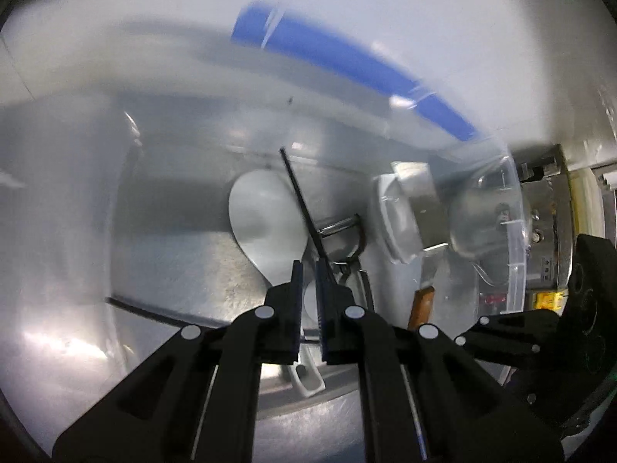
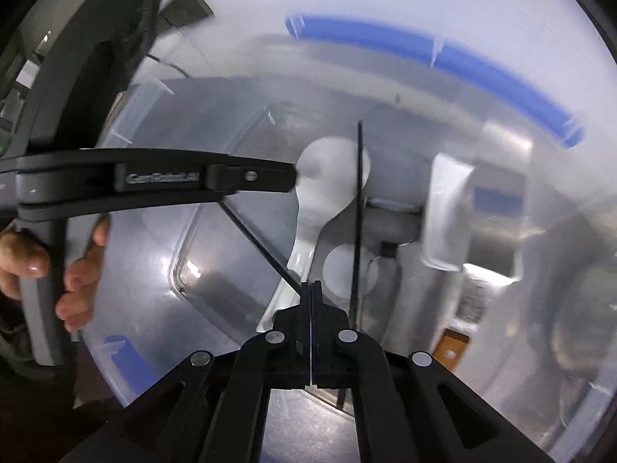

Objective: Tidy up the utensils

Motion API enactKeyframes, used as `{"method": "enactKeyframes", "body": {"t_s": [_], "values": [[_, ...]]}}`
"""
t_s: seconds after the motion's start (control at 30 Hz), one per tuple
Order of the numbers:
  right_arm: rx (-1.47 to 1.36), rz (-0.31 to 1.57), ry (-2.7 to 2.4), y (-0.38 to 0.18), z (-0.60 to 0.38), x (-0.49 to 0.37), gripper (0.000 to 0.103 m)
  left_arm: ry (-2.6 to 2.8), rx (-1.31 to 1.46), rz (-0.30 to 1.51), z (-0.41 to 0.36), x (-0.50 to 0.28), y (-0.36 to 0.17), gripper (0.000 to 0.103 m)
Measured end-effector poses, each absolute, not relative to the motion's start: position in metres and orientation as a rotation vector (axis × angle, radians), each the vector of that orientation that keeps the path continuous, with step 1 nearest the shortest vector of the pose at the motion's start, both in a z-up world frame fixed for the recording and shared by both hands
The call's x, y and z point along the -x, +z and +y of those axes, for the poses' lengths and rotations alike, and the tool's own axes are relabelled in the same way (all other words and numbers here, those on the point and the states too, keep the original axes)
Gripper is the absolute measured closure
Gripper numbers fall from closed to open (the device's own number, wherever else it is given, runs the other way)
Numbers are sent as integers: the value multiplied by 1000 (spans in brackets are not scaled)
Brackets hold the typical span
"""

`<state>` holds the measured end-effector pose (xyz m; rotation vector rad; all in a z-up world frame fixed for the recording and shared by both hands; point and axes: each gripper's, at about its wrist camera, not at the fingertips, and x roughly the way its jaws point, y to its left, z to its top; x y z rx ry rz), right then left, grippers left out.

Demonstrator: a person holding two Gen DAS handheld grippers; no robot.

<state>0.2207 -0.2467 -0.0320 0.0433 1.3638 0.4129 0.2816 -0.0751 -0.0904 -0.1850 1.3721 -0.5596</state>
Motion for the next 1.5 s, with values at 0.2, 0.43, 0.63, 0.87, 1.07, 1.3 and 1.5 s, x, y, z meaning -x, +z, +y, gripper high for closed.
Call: {"method": "enactKeyframes", "body": {"t_s": [0.2,0.43,0.63,0.87,1.07,1.3,1.5], "values": [[62,1118,232,22,-238,-159,92,-460,54,1067,-61,-218,-2,97],[55,850,47,64,-234,-65,31,-331,8,828,-41,-131,53,52],[80,724,-68,78,-226,-18,9,-252,-32,724,-42,-75,68,8],[33,783,-67,62,-232,2,5,-201,-86,688,-50,-39,64,8],[37,789,-157,45,-240,13,5,-123,-113,720,-50,-29,48,8],[37,759,-187,48,-246,15,5,-98,-115,722,-46,-21,46,8],[20,745,-154,49,-246,15,5,-87,-114,715,-45,-24,48,8]]}}
